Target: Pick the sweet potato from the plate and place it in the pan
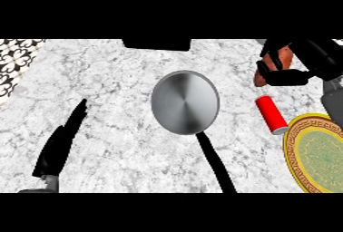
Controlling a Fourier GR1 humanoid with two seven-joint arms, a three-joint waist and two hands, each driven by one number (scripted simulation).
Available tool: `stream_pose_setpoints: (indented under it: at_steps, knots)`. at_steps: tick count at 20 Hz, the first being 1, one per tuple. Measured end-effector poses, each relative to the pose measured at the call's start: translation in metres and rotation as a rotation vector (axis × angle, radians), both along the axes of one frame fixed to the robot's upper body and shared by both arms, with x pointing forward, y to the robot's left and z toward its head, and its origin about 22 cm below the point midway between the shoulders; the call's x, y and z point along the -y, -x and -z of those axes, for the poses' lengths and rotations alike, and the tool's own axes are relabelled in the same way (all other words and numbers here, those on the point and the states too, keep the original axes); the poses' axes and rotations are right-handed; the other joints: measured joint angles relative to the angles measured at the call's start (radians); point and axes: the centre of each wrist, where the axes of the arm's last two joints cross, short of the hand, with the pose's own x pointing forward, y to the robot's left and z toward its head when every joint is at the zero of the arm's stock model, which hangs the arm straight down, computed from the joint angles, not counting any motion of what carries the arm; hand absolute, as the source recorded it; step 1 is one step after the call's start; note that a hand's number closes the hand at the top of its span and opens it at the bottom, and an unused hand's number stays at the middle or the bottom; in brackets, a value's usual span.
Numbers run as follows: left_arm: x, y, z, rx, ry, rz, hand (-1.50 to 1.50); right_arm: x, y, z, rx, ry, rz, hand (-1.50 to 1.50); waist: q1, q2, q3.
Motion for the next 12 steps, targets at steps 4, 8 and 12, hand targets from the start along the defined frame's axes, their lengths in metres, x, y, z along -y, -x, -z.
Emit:
stream_pose_setpoints:
  at_steps: [4, 8, 12]
  knots:
    - [0.001, 0.002, 0.004, 0.0, 0.0, -0.015, 0.0, -0.032, -0.026, 0.009, -0.003, -0.065, -0.103, 1.5, -0.015, -0.005, -0.002]
    - [-0.005, 0.005, 0.003, -0.004, -0.001, -0.025, 0.0, -0.079, -0.045, 0.019, -0.058, -0.102, -0.175, 1.5, -0.023, -0.007, -0.003]
    - [-0.007, 0.01, 0.004, -0.005, -0.002, -0.026, 0.0, -0.133, -0.053, 0.031, -0.132, -0.14, -0.209, 1.5, -0.028, -0.009, -0.003]
